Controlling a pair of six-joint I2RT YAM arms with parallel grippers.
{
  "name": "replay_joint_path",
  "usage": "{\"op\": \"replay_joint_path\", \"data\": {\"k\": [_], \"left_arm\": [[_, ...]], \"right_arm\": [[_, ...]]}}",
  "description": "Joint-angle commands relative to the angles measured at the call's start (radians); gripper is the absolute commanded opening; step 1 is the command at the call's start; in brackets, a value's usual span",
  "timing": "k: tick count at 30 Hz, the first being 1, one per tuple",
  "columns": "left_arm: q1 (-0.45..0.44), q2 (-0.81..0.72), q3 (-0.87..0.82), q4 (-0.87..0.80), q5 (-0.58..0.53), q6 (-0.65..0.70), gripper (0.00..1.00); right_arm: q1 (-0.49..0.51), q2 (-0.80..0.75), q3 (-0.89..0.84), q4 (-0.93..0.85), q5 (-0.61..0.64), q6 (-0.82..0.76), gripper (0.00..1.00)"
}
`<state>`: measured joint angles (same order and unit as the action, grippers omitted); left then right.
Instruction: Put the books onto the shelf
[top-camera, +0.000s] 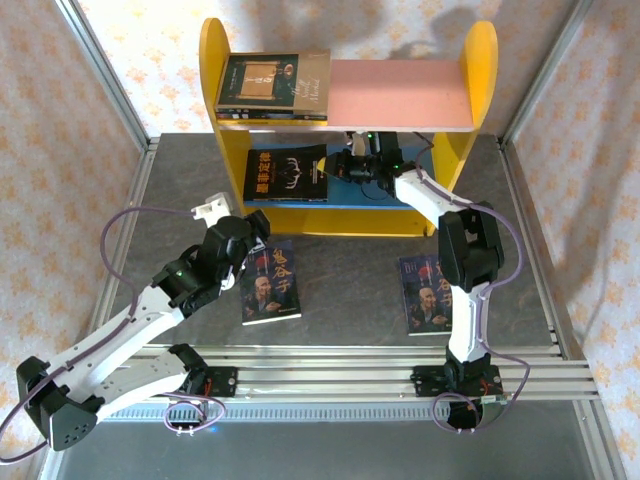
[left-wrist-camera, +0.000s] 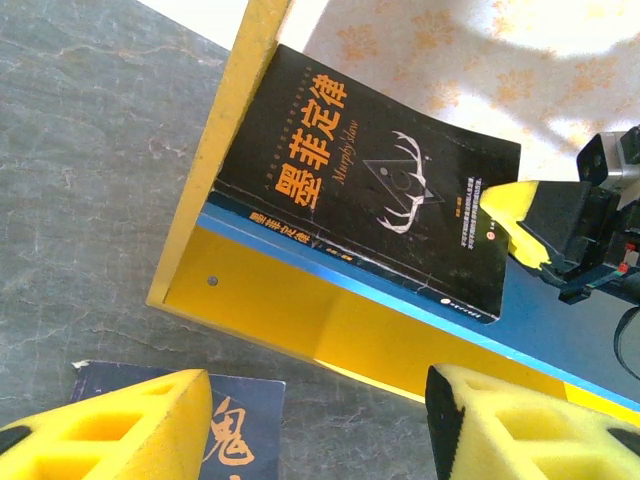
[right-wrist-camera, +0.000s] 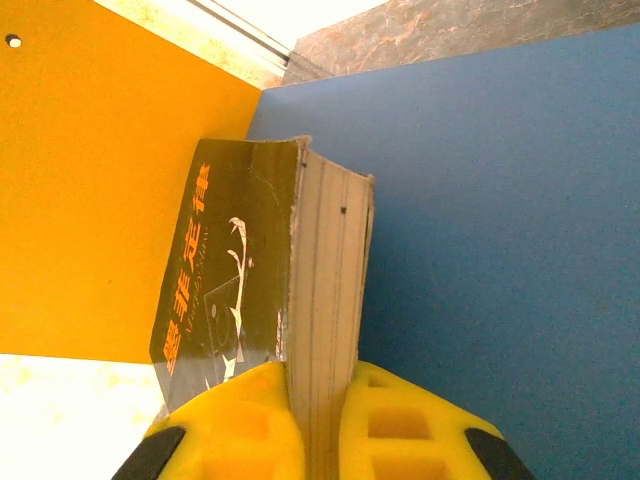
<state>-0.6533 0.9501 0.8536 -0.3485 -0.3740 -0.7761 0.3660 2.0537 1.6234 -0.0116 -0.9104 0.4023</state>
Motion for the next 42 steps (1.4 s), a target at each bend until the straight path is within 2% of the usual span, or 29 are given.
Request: {"op": "replay_joint_path", "data": {"k": [1, 19, 28, 42], "left_arm": [[0.009, 0.011, -0.006, 0.011, -0.004, 0.006, 0.59], [0.014, 0.01, 0.009, 0.006, 0.013, 0.014, 0.59], [0.016, 0.002, 0.01, 0.004, 0.015, 0.014, 0.59], [0.014, -0.014, 0.001, -0.004, 0.015, 0.008, 0.59]], "right_arm": [[0.017, 0.004, 0.034, 0.0, -0.034, -0.021, 0.07], [0.028, 0.017, 0.075, -0.036, -0.047, -0.028, 0.08], [0.044, -0.017, 0.004, -0.009, -0.041, -0.017, 0.08], [0.043, -0.014, 0.014, -0.048, -0.044, -0.061, 0.08]]}}
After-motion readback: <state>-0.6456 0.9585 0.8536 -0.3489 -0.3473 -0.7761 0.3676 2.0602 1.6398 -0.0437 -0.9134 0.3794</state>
